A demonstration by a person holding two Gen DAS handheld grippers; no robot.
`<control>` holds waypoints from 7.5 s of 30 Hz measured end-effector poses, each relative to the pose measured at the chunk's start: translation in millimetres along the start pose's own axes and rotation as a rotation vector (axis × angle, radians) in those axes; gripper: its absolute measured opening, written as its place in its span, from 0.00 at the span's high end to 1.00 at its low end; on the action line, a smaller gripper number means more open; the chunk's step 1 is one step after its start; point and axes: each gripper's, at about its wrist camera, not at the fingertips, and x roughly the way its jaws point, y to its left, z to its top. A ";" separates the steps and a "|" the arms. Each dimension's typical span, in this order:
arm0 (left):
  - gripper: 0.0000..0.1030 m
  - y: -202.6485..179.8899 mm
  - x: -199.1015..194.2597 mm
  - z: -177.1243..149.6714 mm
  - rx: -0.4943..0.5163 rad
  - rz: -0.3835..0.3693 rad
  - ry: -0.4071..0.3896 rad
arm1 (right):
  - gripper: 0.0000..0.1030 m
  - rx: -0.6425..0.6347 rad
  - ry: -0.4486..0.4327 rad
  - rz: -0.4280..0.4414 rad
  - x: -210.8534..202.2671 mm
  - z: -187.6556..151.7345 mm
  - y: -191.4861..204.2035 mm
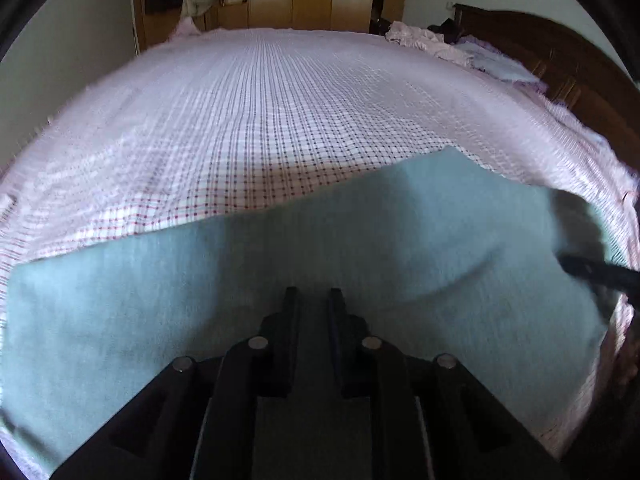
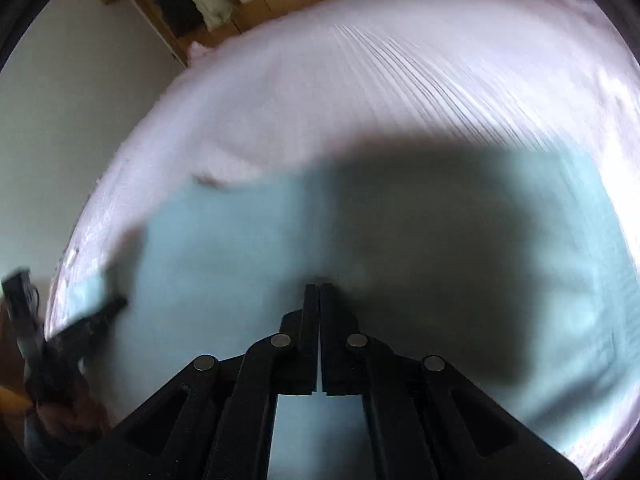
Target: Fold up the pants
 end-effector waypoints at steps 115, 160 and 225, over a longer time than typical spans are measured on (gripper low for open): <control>0.65 250.6 -161.3 -126.2 -0.552 -0.023 -0.190 | 0.91 -1.086 -0.353 -0.189 100.8 -139.5 469.2; 0.61 285.4 -148.2 -144.7 -0.729 -0.146 -0.178 | 0.67 -0.986 -0.244 0.019 129.6 -161.4 479.3; 0.67 125.6 -36.9 3.3 -0.164 0.109 -0.066 | 1.00 -0.240 -0.090 0.229 121.2 40.8 222.4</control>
